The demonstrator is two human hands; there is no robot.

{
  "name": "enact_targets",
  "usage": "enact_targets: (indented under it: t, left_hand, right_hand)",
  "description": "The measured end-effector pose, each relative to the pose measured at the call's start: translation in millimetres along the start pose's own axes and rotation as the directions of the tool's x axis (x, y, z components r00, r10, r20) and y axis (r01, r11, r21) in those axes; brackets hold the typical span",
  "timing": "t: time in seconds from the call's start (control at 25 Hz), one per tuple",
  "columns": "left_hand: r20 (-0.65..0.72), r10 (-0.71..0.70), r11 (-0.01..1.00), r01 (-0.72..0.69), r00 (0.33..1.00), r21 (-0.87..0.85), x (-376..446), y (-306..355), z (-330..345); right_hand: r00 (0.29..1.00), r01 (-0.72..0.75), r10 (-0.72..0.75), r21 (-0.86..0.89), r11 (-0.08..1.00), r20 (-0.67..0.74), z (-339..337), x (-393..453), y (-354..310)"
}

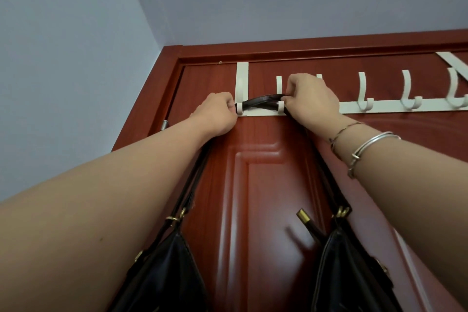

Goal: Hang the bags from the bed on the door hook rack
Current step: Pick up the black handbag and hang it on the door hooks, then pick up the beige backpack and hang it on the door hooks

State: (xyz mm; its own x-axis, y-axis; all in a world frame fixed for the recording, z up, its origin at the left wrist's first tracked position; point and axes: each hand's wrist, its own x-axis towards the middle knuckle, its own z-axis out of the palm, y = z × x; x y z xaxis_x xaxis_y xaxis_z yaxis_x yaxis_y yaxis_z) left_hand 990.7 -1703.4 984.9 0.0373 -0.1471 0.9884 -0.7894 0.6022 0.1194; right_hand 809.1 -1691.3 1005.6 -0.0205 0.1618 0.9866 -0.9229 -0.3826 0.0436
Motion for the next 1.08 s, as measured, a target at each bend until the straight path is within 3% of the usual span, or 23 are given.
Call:
enact_targets:
  t: [0.16, 0.32, 0.44, 0.52, 0.72, 0.92, 1.08]
  left_hand:
    - [0.014, -0.005, 0.997, 0.006, 1.000, -0.076, -13.1, -6.9, 4.9]
    - [-0.026, 0.020, 0.997, -0.022, 0.999, -0.080, -57.2, -7.2, 8.1]
    - [-0.126, -0.003, 0.995, -0.009, 0.992, -0.102, -96.6, 1.2, 18.6]
    - [-0.108, 0.011, 0.994, -0.023, 0.994, -0.109, -122.0, 8.3, 25.4]
    - [-0.043, 0.063, 0.973, -0.071, 0.997, -0.219, -169.9, 46.3, 24.9]
    - [0.083, 0.132, 0.861, -0.073, 0.988, -0.503, -237.1, 164.6, 36.3]
    - [0.222, 0.201, 0.630, 0.047, 0.954, -0.775, -319.0, 321.9, 34.6]
  right_hand:
    - [0.993, -0.004, -0.008, 0.101, 0.995, 0.117, -4.6, -11.5, 9.4]
    - [0.969, 0.111, -0.127, 0.088, 0.990, 0.212, -23.6, -52.2, 14.7]
    - [0.965, -0.038, -0.023, 0.226, 0.973, 0.262, -46.6, -89.5, 16.2]
    - [0.963, -0.148, 0.090, 0.221, 0.964, 0.252, -69.2, -109.0, 23.4]
    - [0.851, -0.253, 0.269, -0.098, 0.963, 0.450, -173.1, -153.7, 38.4]
    - [0.753, -0.207, 0.428, -0.438, 0.875, 0.500, -350.5, -204.5, 64.2]
    - [0.656, -0.250, 0.623, -0.657, 0.711, 0.425, -533.7, -248.6, 83.3]
